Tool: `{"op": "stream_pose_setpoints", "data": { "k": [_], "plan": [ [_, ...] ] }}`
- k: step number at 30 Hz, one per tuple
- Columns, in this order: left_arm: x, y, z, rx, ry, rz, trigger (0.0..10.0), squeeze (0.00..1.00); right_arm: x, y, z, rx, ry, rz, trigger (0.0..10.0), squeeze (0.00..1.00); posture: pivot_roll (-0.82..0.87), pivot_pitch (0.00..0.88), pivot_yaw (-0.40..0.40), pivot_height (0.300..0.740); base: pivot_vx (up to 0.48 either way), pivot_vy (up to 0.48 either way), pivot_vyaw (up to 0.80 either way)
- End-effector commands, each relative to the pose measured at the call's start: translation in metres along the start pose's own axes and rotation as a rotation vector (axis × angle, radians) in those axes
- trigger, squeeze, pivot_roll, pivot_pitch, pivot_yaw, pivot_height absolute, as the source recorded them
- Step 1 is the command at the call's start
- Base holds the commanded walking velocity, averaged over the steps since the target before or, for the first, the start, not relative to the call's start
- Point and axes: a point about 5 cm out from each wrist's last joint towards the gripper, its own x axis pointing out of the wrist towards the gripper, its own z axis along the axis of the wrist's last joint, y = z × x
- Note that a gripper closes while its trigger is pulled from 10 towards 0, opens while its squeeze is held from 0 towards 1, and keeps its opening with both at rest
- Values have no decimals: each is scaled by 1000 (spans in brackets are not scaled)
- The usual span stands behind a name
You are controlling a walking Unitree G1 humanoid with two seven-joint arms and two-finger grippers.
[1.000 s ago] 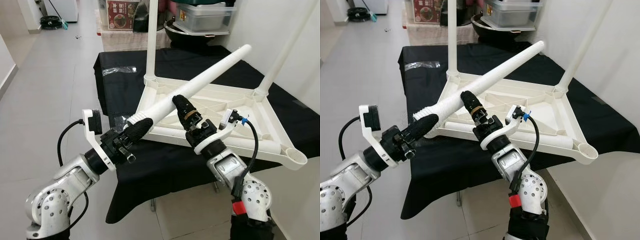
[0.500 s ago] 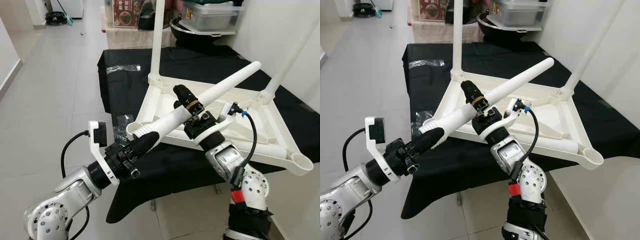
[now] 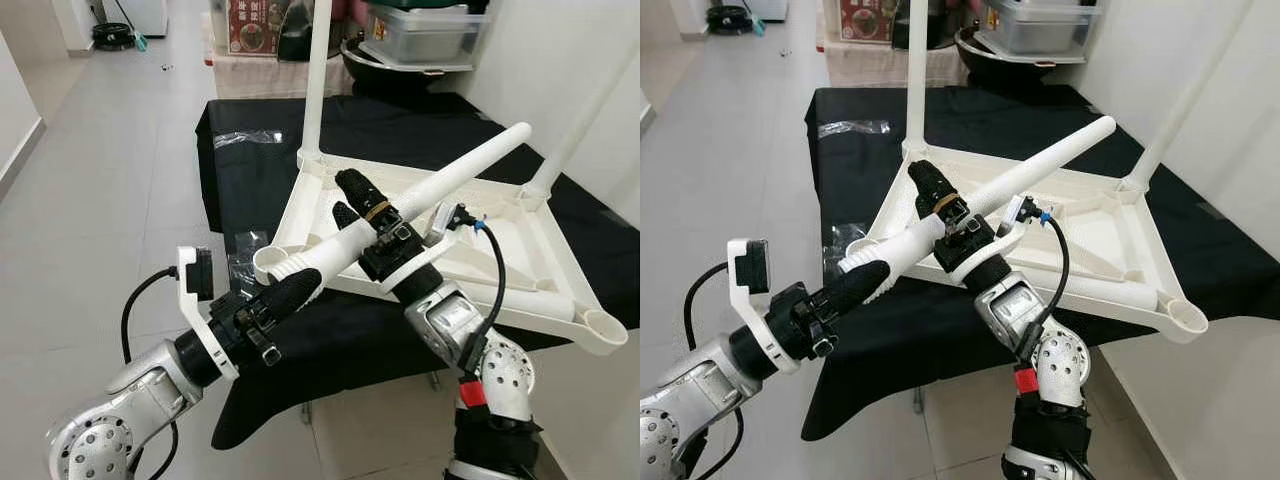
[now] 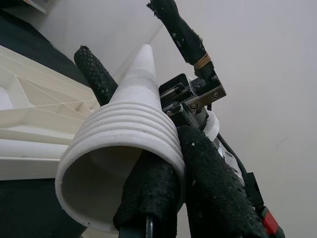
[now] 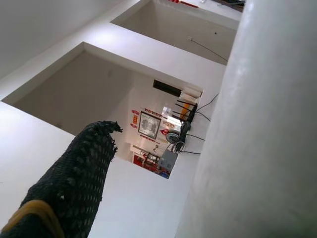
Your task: Building children table
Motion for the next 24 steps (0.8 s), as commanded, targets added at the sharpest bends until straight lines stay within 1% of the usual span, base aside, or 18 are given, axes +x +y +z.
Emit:
{"op": "stream_pose_setpoints", "data": {
  "k": [1, 12, 18, 24],
  "plan": [
    [2, -6, -4, -11, 13, -24, 10000, 0, 4, 5, -9, 45, 25, 43, 10000, 0, 49, 62, -109, 740, 0, 0, 0],
    [1, -9, -6, -24, 22, -36, 10000, 0, 2, 3, -6, 56, 38, 47, 10000, 0, 50, 65, -108, 740, 0, 0, 0],
    [0, -11, -9, -30, 34, -40, 10000, 0, -2, -2, 0, 87, 61, 58, 10000, 0, 52, 67, -111, 740, 0, 0, 0],
    [-1, -13, -10, -34, 41, -45, 10000, 0, -4, -2, 2, 98, 78, 68, 10000, 0, 54, 68, -110, 740, 0, 0, 0]
  ]
}}
